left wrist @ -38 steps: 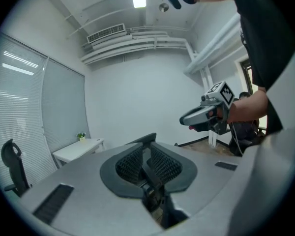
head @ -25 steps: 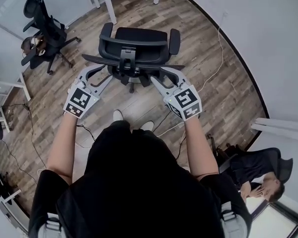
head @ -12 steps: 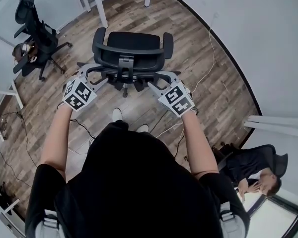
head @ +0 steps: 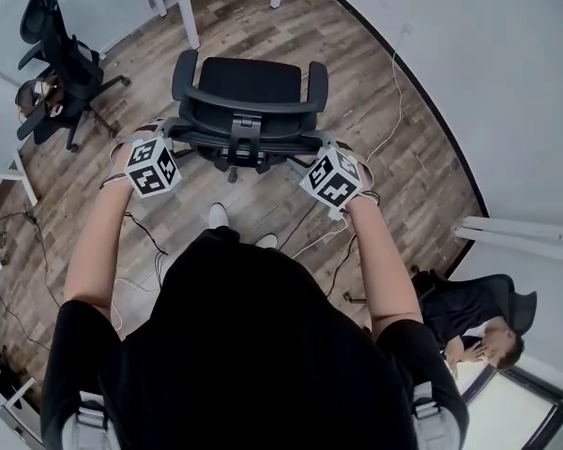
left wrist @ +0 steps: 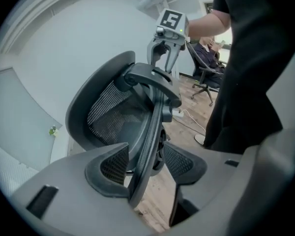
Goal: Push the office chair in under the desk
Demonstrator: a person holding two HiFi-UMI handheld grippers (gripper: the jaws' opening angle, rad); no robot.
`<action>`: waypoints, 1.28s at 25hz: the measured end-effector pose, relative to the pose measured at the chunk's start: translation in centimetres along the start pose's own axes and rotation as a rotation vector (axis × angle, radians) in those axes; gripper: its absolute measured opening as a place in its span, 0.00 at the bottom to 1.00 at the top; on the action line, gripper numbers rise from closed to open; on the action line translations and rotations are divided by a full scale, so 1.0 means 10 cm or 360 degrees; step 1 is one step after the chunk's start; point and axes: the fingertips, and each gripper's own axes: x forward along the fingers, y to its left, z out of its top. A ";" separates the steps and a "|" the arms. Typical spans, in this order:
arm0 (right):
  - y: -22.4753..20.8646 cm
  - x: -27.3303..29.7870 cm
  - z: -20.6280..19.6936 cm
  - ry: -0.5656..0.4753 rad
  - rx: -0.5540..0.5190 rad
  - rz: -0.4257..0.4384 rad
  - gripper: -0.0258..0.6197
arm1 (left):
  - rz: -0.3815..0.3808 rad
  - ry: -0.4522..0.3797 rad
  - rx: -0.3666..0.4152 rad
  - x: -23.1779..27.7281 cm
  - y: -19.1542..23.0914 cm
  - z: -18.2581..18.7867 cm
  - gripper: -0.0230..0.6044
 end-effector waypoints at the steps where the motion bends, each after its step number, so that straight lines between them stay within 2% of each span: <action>1: 0.00 0.04 -0.02 0.0037 -0.0029 0.0008 0.34 | -0.0012 0.0012 0.0016 0.02 0.02 -0.03 0.38; 12: 0.01 0.39 -0.38 0.0420 -0.0304 0.0132 0.34 | -0.0236 0.0227 0.0226 0.31 -0.06 -0.30 0.38; 18: 0.03 0.52 -0.48 0.0537 -0.0437 0.0131 0.33 | -0.0250 0.0308 0.0320 0.45 -0.09 -0.41 0.36; 22: 0.03 0.62 -0.52 0.0594 -0.0492 0.0147 0.30 | -0.0236 0.0306 0.0336 0.53 -0.07 -0.43 0.33; 26: 0.02 0.68 -0.55 0.0633 -0.0512 0.0157 0.24 | -0.0238 0.0307 0.0360 0.58 -0.05 -0.43 0.21; 32: 0.01 0.69 -0.55 0.0627 -0.0513 0.0169 0.21 | -0.0240 0.0300 0.0412 0.60 -0.06 -0.43 0.16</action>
